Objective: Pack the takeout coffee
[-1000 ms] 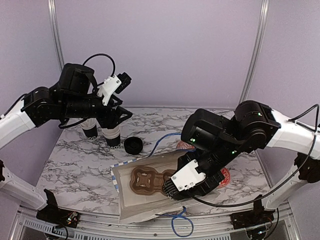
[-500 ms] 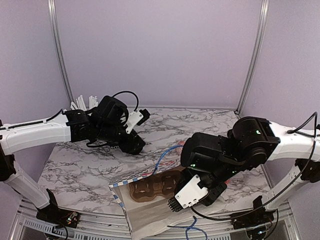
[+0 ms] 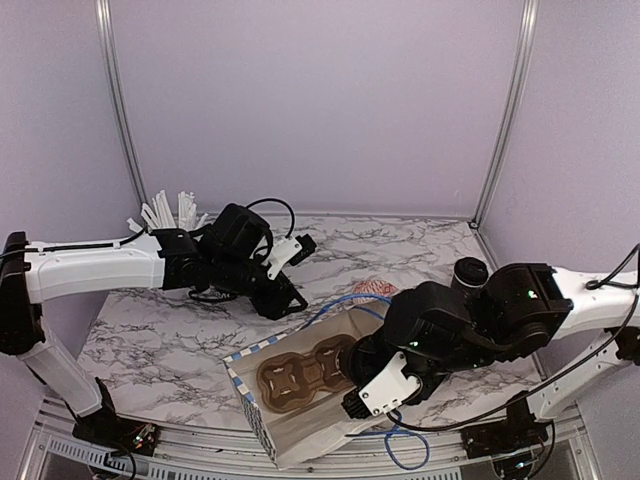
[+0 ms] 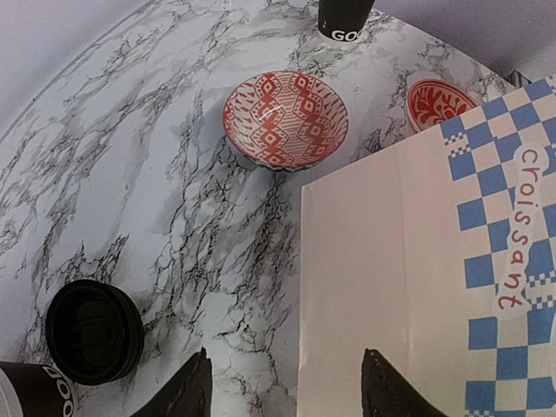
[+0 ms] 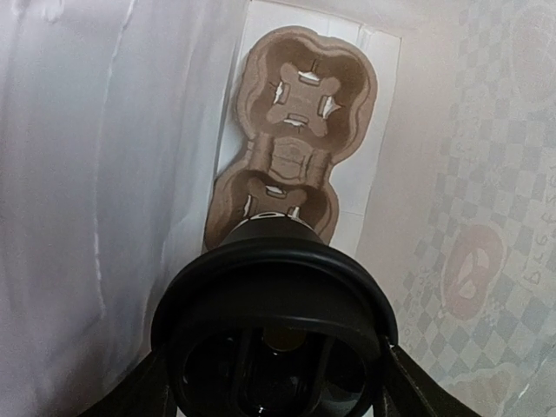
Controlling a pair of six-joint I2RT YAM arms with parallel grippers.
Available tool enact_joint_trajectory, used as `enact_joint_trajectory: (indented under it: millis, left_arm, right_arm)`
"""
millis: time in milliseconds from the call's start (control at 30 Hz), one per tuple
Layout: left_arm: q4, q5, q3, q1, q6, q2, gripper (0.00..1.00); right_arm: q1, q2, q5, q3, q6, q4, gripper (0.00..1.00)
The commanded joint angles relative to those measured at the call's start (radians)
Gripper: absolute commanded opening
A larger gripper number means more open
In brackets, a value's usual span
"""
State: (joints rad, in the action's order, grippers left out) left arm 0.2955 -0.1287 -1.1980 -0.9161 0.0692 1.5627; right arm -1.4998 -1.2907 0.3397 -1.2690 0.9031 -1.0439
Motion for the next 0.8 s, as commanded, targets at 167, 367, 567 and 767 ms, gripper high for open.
enact_joint_trajectory:
  millis: [167, 367, 567, 767]
  left_arm:
    - [-0.045, -0.191, 0.006, 0.005, -0.019, 0.012, 0.59]
    - [-0.079, -0.301, 0.041, -0.012, -0.005, -0.021, 0.58]
    - [-0.099, -0.307, 0.064, -0.020, 0.007, -0.024, 0.57]
    - [-0.105, -0.309, 0.065, -0.020, 0.015, -0.019, 0.57]
  right_arm:
    - [-0.008, 0.067, 0.059, 0.113, 0.008, 0.195, 0.39]
    - [-0.008, 0.083, 0.065, 0.154, 0.027, 0.231, 0.38]
    - [-0.008, 0.078, 0.057, 0.176, 0.054, 0.274, 0.37]
    - [-0.008, 0.062, 0.067, 0.206, 0.069, 0.327, 0.37]
